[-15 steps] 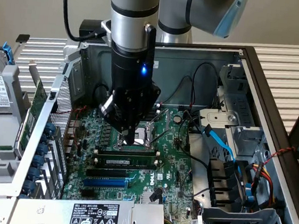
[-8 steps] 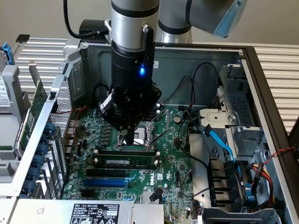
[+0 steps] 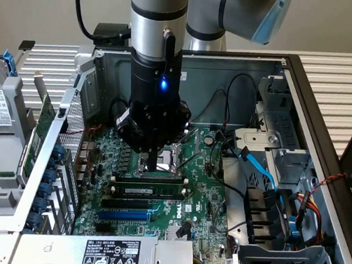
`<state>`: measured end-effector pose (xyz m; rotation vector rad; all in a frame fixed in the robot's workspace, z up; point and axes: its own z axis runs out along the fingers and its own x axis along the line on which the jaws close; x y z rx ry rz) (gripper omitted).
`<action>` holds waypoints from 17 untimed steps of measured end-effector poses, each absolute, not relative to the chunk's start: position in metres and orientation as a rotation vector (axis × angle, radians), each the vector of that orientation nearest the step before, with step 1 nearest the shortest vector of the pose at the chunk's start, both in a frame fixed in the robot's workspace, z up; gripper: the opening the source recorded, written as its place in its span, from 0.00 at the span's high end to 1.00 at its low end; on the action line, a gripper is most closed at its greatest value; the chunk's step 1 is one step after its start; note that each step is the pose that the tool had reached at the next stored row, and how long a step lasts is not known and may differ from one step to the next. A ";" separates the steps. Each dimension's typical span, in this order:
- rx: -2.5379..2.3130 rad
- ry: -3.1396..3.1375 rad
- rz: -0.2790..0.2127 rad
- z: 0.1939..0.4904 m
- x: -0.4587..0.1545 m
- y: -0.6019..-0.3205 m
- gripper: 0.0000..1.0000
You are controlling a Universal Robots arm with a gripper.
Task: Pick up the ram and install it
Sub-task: 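Press down the ram until it locks into place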
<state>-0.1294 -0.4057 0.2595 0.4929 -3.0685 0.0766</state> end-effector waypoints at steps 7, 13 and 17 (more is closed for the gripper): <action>0.271 -3.098 0.092 0.260 -0.129 -0.406 0.89; 0.245 -3.099 0.098 0.259 -0.129 -0.406 0.89; 0.244 -3.099 0.098 0.259 -0.129 -0.406 0.89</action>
